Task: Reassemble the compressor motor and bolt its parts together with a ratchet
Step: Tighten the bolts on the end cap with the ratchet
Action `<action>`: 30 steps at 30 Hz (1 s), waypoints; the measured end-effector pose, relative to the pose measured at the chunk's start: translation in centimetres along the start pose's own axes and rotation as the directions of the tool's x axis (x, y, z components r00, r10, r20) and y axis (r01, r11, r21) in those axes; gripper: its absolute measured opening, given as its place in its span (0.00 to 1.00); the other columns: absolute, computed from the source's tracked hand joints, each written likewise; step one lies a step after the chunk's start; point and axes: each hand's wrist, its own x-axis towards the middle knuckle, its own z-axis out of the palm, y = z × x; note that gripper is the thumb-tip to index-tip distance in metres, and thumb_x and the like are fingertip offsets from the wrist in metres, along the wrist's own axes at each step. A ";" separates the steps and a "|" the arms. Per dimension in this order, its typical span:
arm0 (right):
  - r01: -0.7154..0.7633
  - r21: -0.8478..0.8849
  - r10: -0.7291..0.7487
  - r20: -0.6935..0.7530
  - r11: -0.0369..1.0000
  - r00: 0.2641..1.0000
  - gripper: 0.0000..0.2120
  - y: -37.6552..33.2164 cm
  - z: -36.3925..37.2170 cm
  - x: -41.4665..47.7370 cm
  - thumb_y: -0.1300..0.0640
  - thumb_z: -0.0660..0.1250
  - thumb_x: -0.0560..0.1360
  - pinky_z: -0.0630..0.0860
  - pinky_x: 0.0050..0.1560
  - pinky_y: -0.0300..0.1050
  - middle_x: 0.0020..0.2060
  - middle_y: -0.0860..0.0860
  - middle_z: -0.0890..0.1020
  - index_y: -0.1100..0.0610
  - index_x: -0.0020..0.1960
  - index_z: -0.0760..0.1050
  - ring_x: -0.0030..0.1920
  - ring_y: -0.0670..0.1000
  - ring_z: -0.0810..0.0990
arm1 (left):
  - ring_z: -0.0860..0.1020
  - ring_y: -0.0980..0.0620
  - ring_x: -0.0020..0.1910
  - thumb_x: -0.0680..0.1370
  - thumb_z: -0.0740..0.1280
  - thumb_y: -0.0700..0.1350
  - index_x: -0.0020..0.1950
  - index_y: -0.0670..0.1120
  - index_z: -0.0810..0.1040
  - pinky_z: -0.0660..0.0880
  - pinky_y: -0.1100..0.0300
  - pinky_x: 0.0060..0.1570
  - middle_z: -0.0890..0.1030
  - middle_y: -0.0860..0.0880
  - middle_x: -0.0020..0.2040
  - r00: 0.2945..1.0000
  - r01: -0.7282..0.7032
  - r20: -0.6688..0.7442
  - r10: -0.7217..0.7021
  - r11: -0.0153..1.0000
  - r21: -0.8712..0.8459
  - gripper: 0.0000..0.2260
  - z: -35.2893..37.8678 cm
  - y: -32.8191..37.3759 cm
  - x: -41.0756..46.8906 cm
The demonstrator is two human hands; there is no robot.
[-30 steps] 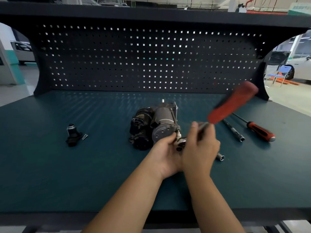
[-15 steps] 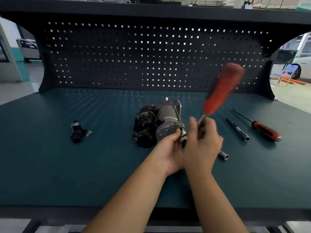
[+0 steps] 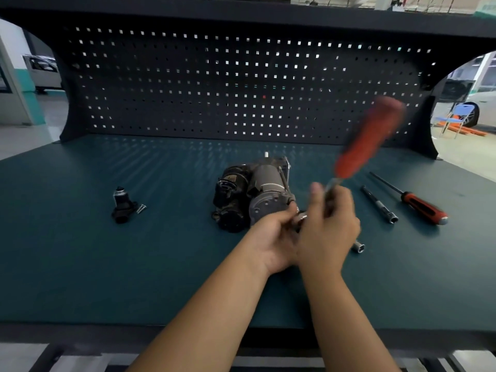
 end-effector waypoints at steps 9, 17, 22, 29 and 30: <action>0.347 -0.038 -0.327 0.254 0.937 0.910 0.07 -0.4 0.1 -0.6 0.53 0.65 0.74 0.66 0.43 0.49 0.32 0.43 0.76 0.53 0.38 0.74 0.34 0.45 0.72 | 0.81 0.47 0.46 0.71 0.67 0.38 0.46 0.35 0.80 0.76 0.58 0.49 0.81 0.40 0.45 0.992 -0.019 0.117 0.037 0.988 -0.154 0.07 0.2 0.0 -0.5; -0.131 0.042 0.133 -0.059 0.990 0.989 0.14 0.5 -0.3 0.6 0.49 0.61 0.77 0.60 0.37 0.39 0.25 0.42 0.69 0.50 0.35 0.64 0.30 0.37 0.71 | 0.71 0.48 0.58 0.80 0.58 0.53 0.59 0.47 0.73 0.62 0.48 0.67 0.74 0.46 0.57 0.999 0.020 -0.037 -0.018 0.998 0.052 0.13 -0.1 0.1 0.2; 0.258 -0.094 -0.247 0.113 0.962 0.963 0.10 -0.1 0.1 -0.2 0.51 0.62 0.75 0.61 0.41 0.46 0.28 0.42 0.71 0.54 0.37 0.71 0.32 0.40 0.67 | 0.80 0.47 0.48 0.79 0.58 0.47 0.52 0.39 0.80 0.76 0.55 0.51 0.82 0.42 0.47 0.999 -0.023 0.043 0.027 0.996 -0.088 0.15 -0.3 0.1 0.0; 0.062 -0.065 -0.061 0.027 0.996 0.998 0.13 0.0 -0.2 0.1 0.51 0.63 0.77 0.59 0.38 0.44 0.25 0.43 0.71 0.50 0.34 0.67 0.30 0.41 0.69 | 0.82 0.49 0.38 0.77 0.62 0.47 0.45 0.41 0.81 0.78 0.59 0.44 0.82 0.45 0.39 0.999 -0.028 -0.025 0.027 0.999 -0.040 0.11 -0.2 -0.1 0.2; -0.084 0.002 0.084 -0.024 0.996 0.996 0.16 0.2 -0.4 0.5 0.51 0.62 0.78 0.59 0.36 0.42 0.24 0.42 0.69 0.49 0.33 0.64 0.29 0.40 0.69 | 0.79 0.48 0.42 0.76 0.63 0.49 0.48 0.44 0.79 0.74 0.56 0.51 0.81 0.46 0.42 0.999 -0.014 -0.044 0.015 1.000 0.016 0.10 -0.1 -0.1 0.1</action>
